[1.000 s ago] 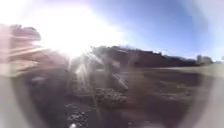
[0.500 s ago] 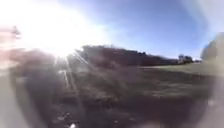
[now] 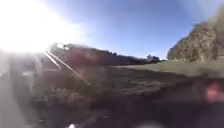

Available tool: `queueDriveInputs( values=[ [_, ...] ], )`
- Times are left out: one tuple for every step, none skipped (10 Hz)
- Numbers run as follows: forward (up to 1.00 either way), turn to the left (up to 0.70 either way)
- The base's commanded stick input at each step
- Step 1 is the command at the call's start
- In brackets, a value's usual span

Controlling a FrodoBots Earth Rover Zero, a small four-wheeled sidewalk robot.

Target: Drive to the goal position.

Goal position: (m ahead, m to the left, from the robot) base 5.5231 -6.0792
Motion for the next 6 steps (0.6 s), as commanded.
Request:
queueDriveInputs(
  values=[
    [0.0, -0.7],
    [0.0, -0.7],
    [0.0, -0.1],
    [0.0, -0.03],
    [0.0, 0.0],
    [0.0, 0.0]
  ],
)
